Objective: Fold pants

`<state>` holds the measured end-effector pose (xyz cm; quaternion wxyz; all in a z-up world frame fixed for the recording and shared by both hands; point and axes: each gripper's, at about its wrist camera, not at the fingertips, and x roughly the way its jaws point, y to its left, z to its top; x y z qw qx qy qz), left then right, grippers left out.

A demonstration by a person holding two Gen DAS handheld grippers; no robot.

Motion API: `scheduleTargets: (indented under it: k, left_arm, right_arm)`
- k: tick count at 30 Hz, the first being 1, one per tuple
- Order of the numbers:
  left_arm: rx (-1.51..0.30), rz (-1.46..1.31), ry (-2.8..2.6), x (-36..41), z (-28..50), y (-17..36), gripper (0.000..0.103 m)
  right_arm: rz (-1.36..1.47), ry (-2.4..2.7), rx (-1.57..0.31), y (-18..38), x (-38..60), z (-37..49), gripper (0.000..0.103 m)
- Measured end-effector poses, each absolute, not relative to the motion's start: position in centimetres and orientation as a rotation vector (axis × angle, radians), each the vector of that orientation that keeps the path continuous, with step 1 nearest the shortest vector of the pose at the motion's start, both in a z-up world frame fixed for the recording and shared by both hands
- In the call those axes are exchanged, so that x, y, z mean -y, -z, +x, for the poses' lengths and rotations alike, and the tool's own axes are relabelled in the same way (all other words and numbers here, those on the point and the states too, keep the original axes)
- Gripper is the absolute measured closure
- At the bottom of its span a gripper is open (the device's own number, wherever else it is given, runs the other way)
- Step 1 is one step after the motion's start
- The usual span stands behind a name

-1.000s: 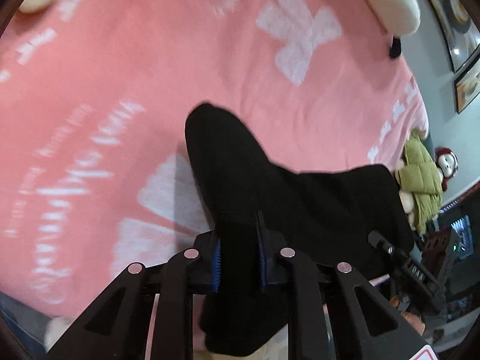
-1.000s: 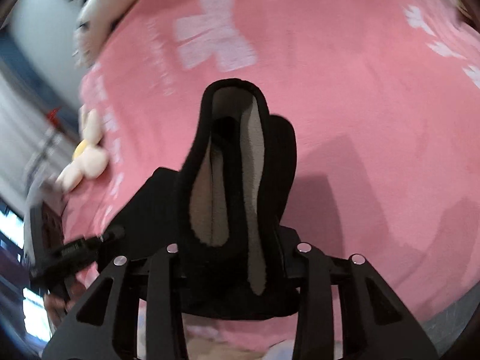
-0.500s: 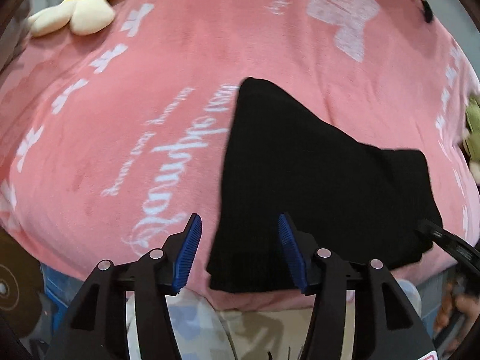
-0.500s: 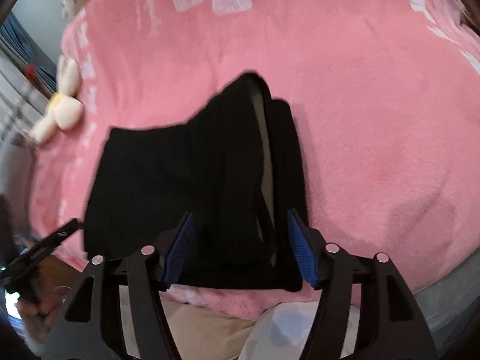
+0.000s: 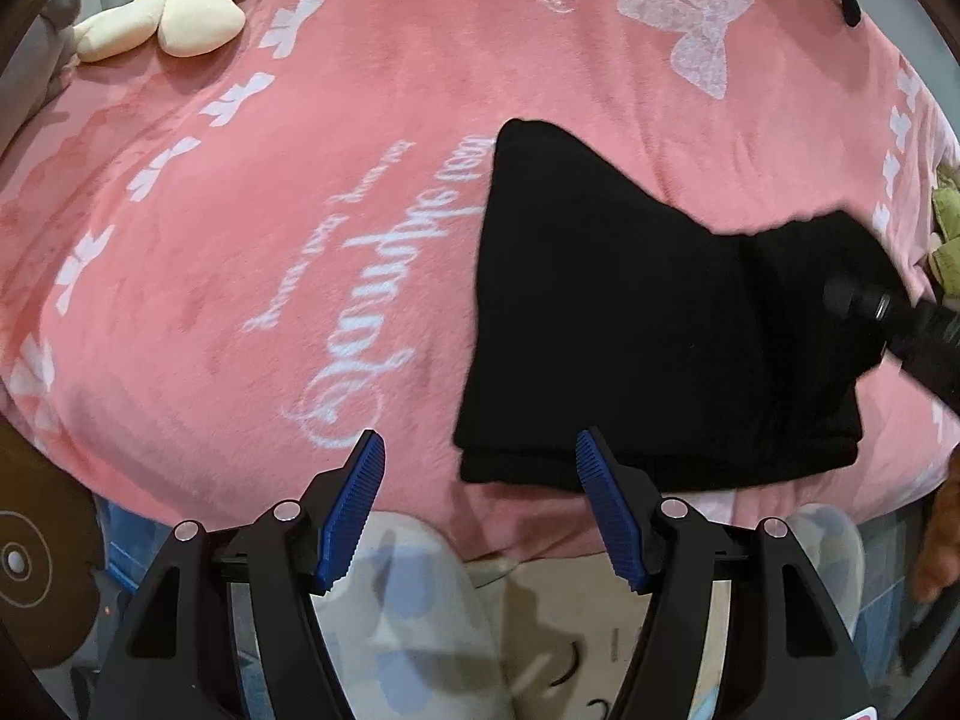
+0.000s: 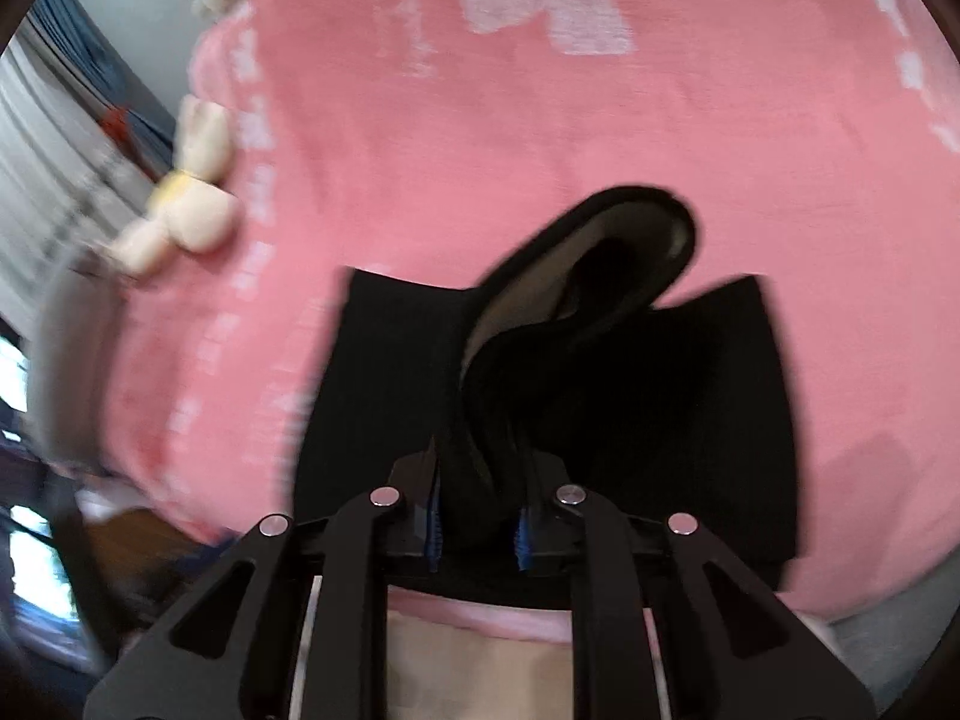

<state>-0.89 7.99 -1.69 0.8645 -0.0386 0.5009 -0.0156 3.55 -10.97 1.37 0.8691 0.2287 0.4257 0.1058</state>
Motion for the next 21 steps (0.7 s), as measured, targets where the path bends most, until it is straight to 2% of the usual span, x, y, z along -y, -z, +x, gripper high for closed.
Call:
scheduleTargets:
  k: [5,9,15,18,20,21]
  left_arm:
    - [-1.100,-0.130,0.042,-9.4,-2.1,2.8,0.039]
    - [-1.108,-0.144,0.027,-10.8,-3.4,2.7,0.036]
    - [-1.079,-0.172,-0.019,-12.7,-4.5,1.5,0.032]
    - [-1.075,-0.175,-0.008,-12.4,-4.3,1.2,0.032]
    - [-1.076,-0.160,0.003,-11.6,-4.0,1.2,0.032]
    - [-1.079,-0.155,0.009,-11.2,-3.9,1.2,0.032]
  right_arm:
    - [0.528,-0.429,-0.875,-4.1,5.5,5.9,0.087]
    - [0.545,-0.593,-0.800,-8.5,1.9,7.4,0.087]
    - [0.541,-0.647,-0.660,-14.0,5.0,5.8,0.087]
    - [0.433,-0.430,-0.682,-11.6,9.5,4.0,0.087]
    - [0.386,-0.259,-0.777,-6.9,12.8,3.3,0.087]
    - [0.356,-0.144,-0.866,-2.8,14.9,3.0,0.087]
